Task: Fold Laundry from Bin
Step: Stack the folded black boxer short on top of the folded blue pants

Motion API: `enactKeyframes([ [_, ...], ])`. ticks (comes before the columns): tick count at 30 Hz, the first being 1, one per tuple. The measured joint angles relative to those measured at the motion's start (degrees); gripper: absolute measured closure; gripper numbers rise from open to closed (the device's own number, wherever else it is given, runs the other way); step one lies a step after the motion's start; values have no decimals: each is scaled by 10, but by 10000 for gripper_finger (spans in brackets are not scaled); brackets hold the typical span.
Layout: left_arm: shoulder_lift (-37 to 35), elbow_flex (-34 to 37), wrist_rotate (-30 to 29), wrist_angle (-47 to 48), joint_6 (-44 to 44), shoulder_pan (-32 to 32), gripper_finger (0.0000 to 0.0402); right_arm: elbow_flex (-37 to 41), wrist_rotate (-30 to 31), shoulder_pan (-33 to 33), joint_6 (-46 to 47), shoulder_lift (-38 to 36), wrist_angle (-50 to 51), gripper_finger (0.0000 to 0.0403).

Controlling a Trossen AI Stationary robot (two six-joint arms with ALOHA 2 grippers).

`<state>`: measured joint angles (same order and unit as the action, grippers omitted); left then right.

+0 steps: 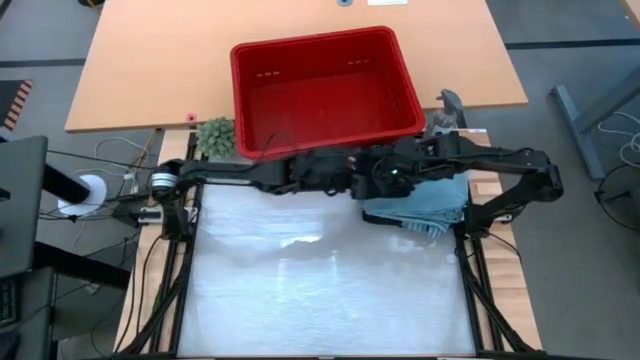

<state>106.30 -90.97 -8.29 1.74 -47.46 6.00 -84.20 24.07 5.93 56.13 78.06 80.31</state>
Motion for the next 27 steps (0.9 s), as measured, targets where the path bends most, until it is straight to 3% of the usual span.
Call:
enactKeyframes([
  [6, 92, -195, 6, 120, 63, 2, 401, 0, 22, 21, 11, -38, 64, 374],
  [10, 127, -263, -3, 144, 90, 5, 401, 0, 39, 34, 27, -67, 97, 374],
  [20, 215, -300, 19, 147, 78, 27, 401, 9, 51, 93, -3, -71, 97, 374],
  [27, 216, -300, 1, 208, 73, 29, 401, 97, 5, 144, -2, -57, 97, 374],
])
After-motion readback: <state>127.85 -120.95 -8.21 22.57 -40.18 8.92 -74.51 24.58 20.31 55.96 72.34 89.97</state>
